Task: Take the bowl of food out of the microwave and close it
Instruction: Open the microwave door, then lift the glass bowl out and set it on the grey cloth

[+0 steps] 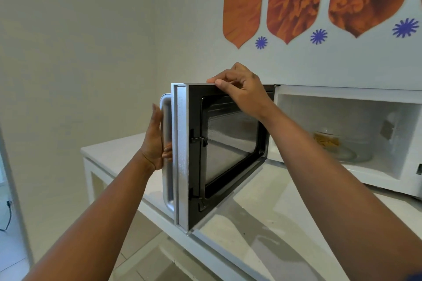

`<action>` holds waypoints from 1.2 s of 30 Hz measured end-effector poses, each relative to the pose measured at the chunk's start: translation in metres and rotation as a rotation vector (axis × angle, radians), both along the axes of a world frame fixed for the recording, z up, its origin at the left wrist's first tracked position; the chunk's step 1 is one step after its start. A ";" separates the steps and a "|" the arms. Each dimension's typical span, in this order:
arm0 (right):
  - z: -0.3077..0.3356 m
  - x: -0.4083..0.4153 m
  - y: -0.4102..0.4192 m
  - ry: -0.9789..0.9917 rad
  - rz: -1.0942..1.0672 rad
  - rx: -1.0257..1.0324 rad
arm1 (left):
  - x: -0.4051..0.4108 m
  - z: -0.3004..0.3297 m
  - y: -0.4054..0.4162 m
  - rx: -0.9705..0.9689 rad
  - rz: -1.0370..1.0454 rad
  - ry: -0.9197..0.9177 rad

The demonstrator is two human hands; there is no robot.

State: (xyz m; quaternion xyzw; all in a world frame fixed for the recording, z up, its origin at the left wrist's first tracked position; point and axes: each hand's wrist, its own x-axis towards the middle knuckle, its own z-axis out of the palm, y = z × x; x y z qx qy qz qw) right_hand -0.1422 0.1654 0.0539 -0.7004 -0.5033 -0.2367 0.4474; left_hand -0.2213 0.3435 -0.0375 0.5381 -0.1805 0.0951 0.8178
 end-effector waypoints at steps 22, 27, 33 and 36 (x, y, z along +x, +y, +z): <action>-0.030 0.016 -0.057 0.016 0.008 0.061 | -0.021 0.063 -0.150 0.828 1.384 -0.780; -0.046 0.046 -0.109 0.070 -0.204 0.104 | 0.046 0.044 -0.194 0.844 1.006 -0.604; -0.071 0.098 -0.167 0.148 -0.519 -0.004 | 0.128 0.028 -0.219 0.562 0.717 -0.222; -0.077 0.131 -0.194 0.256 -0.635 -0.017 | 0.167 0.027 -0.226 0.480 0.644 -0.068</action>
